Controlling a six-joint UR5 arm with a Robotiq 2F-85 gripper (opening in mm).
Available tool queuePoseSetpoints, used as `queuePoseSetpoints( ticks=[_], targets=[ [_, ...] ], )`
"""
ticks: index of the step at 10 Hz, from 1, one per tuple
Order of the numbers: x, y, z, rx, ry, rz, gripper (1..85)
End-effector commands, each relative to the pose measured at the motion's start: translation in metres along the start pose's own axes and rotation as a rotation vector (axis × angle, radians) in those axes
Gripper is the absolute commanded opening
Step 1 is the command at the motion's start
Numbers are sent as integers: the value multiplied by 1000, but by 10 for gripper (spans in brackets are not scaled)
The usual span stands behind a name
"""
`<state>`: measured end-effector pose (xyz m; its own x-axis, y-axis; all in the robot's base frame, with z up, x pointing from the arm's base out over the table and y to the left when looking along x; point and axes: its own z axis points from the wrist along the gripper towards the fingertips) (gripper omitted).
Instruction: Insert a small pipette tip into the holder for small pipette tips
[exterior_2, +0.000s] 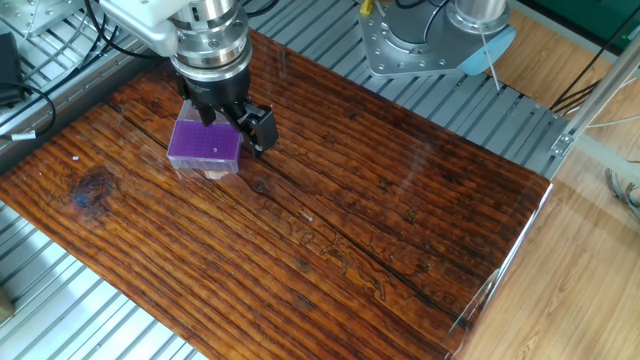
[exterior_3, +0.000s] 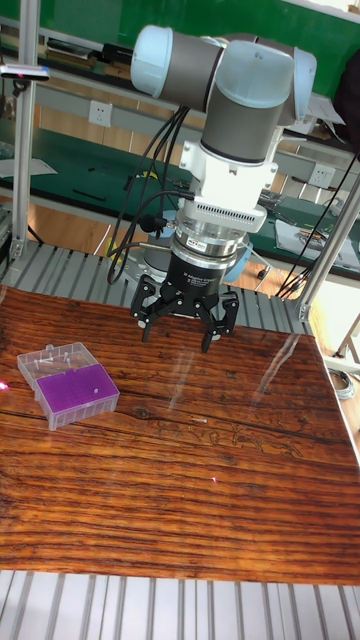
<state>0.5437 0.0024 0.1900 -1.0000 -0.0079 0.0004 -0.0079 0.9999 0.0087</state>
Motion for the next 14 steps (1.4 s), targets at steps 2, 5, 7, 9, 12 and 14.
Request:
queuePoseSetpoints(
  ticks=[2,5,7,9,12,14],
  targets=[
    [-1,-23,0,103,-5,15,10],
    [-1,-19,3,101,-10,20,10],
    [-1,-19,3,100,-8,19,10],
    [-2,-18,3,94,-10,20,10],
    [-3,-18,3,94,-16,17,10],
    [-4,-17,3,92,-19,18,10]
  ],
)
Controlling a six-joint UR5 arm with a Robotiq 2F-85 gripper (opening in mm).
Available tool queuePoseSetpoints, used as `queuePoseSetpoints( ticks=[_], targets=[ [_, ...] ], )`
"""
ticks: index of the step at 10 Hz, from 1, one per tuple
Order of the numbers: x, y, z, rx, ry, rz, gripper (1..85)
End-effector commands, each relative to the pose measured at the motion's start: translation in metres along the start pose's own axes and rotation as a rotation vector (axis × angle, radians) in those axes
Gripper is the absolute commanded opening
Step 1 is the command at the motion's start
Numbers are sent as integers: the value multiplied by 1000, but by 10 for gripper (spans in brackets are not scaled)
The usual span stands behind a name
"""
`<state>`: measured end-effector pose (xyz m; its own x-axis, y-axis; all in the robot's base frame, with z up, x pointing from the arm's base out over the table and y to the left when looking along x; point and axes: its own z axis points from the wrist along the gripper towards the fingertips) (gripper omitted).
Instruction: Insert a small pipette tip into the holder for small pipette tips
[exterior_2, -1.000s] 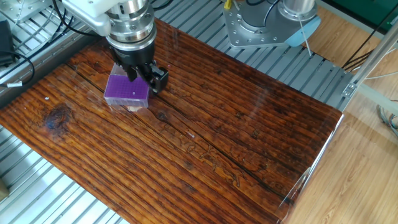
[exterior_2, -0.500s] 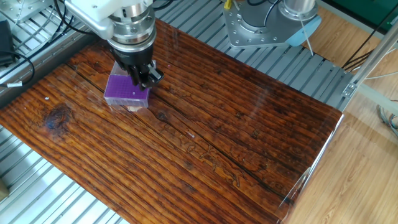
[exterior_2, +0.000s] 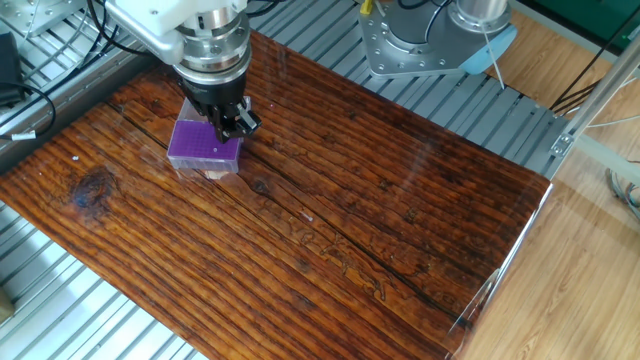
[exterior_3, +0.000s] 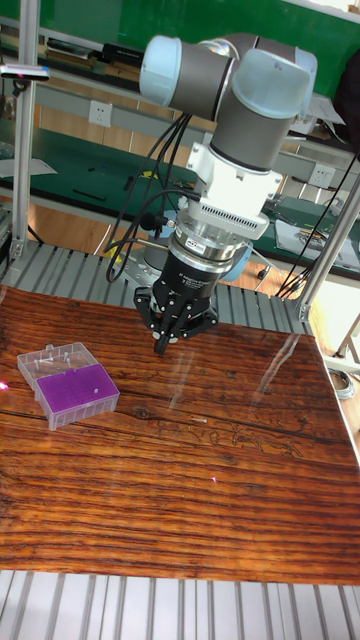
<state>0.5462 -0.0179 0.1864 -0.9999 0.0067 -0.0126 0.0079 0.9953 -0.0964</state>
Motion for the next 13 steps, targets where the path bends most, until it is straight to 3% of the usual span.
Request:
queuePoseSetpoints(
  ticks=[1,3,7,13],
  targets=[
    [-2,3,-1,-13,-8,2,10],
    [-3,-6,0,21,-12,-22,10],
    [-4,-1,0,1,-14,-24,10],
    [-4,-3,0,5,-15,-50,10]
  ],
)
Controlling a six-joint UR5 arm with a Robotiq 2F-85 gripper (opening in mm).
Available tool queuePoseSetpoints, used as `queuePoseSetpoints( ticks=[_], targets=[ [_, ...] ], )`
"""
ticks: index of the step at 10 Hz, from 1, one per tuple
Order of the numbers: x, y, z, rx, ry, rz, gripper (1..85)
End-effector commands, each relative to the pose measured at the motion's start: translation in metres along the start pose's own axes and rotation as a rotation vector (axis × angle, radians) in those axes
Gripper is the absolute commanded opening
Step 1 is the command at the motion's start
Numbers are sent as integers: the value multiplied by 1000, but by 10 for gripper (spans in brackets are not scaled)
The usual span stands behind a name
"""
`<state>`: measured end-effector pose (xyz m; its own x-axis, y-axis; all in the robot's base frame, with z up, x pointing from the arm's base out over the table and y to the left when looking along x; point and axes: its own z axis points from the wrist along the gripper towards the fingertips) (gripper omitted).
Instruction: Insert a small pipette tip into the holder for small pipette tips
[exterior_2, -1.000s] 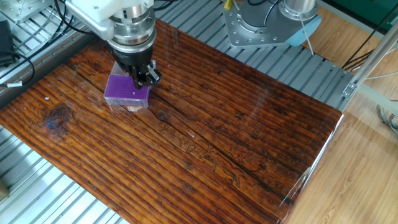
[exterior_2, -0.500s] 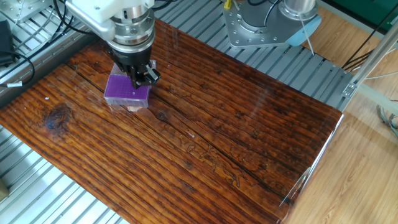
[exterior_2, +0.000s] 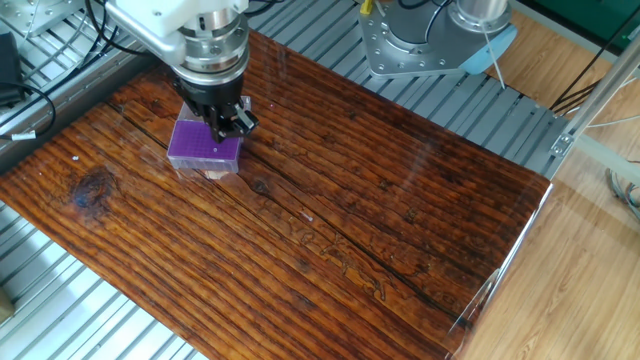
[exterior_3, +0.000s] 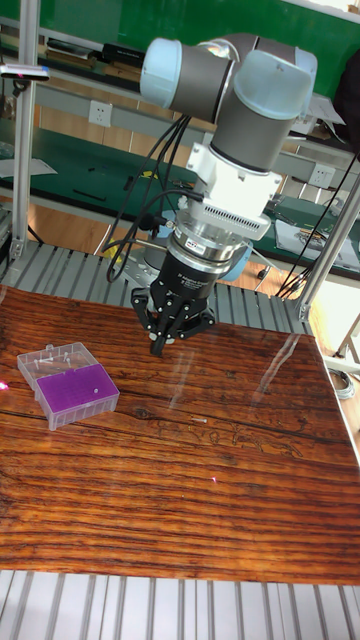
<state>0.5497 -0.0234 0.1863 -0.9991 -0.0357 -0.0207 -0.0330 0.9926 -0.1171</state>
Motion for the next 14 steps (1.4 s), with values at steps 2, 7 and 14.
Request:
queuePoseSetpoints(
  ticks=[2,7,14],
  targets=[
    [-2,8,0,-31,-8,-25,10],
    [-6,24,2,-88,-26,-72,10],
    [-3,68,36,-117,-114,-166,10]
  ],
)
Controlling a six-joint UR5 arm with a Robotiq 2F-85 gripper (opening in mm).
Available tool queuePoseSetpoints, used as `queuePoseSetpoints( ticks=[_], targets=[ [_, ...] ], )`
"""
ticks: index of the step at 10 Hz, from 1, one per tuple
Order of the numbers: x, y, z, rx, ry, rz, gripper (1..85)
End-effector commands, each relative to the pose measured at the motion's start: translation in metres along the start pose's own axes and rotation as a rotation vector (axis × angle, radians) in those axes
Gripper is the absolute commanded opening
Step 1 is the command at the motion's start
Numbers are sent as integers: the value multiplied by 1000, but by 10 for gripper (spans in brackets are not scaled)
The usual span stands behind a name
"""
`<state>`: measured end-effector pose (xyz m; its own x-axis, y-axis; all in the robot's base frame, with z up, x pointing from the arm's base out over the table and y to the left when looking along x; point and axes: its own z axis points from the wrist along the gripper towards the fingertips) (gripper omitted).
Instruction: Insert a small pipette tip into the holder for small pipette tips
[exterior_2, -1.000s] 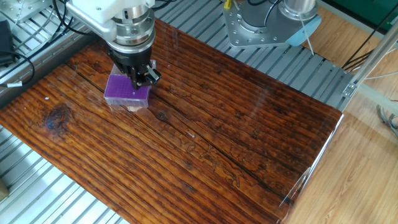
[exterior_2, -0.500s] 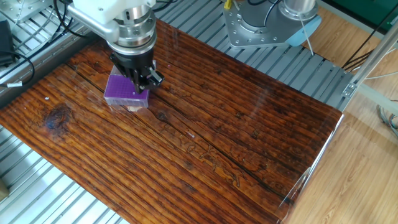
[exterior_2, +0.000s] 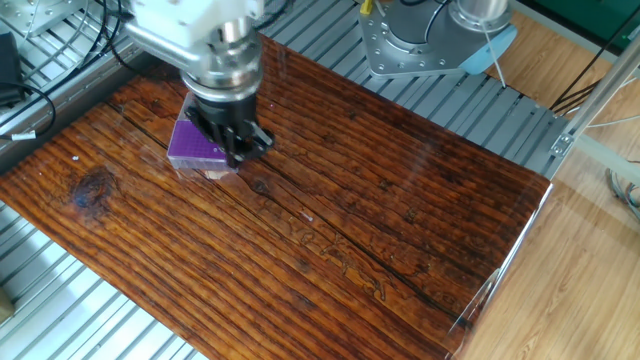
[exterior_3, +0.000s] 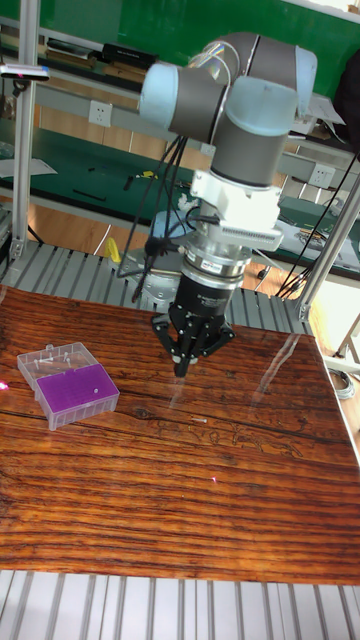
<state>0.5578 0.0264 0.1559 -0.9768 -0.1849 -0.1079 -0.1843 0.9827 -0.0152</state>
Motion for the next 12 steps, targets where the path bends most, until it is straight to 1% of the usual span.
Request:
queuePoseSetpoints(
  ticks=[1,2,4,5,6,7,8,9,10,11,12],
  targets=[
    [11,28,20,-43,-28,-37,10],
    [15,33,27,-56,-38,-56,10],
    [17,41,31,-45,-36,-97,10],
    [20,52,31,-45,-32,-122,10],
    [23,62,34,-45,-39,-129,10],
    [25,68,37,-44,-51,-123,10],
    [25,67,38,-33,-53,-135,10],
    [24,64,40,-17,-65,-162,10],
    [24,65,41,-14,-74,-168,10],
    [24,69,41,-26,-75,-167,10],
    [25,69,41,-26,-71,-178,10]
  ],
)
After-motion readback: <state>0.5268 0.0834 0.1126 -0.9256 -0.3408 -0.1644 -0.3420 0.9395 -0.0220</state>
